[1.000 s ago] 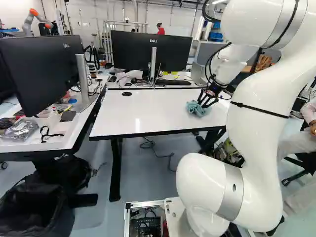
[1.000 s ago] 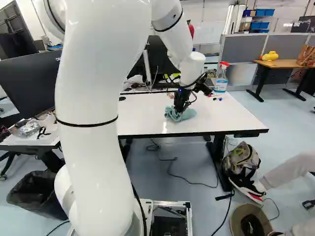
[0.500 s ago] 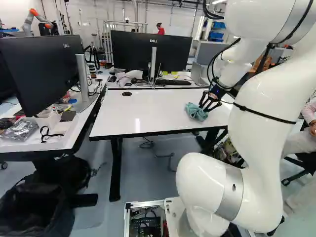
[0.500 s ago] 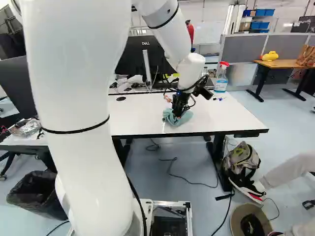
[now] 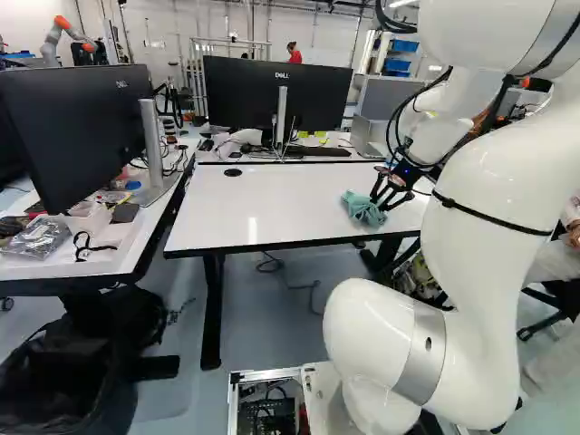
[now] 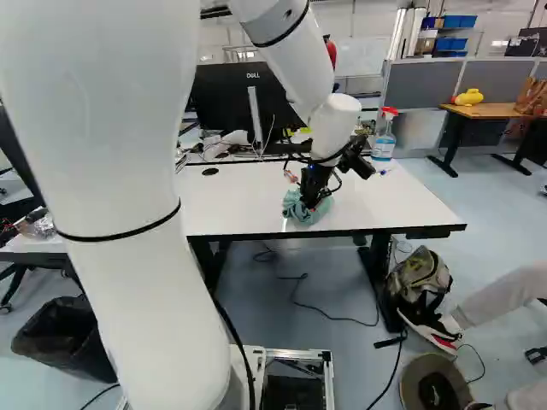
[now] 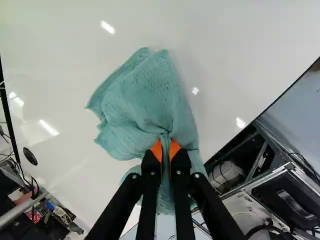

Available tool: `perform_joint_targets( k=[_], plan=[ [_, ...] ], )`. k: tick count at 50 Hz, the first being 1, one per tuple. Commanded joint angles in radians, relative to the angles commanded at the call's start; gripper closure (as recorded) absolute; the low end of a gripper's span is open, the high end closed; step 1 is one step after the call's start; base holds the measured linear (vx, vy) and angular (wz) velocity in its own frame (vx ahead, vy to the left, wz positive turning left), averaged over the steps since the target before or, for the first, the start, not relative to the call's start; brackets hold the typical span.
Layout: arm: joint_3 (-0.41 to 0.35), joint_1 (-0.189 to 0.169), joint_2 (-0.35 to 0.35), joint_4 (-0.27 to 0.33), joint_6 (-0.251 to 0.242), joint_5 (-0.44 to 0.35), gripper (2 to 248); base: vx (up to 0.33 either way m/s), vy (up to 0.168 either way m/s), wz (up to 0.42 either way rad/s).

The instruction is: Clean the table with the green towel

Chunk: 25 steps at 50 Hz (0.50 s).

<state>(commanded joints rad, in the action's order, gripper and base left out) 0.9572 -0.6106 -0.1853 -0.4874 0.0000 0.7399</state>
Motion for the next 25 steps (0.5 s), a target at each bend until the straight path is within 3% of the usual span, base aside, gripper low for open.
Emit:
perform_joint_targets(
  k=[25],
  plan=[
    [-0.018,0.000,0.090,0.000,0.000,0.000,213,0.000,0.000,0.000]
  ],
)
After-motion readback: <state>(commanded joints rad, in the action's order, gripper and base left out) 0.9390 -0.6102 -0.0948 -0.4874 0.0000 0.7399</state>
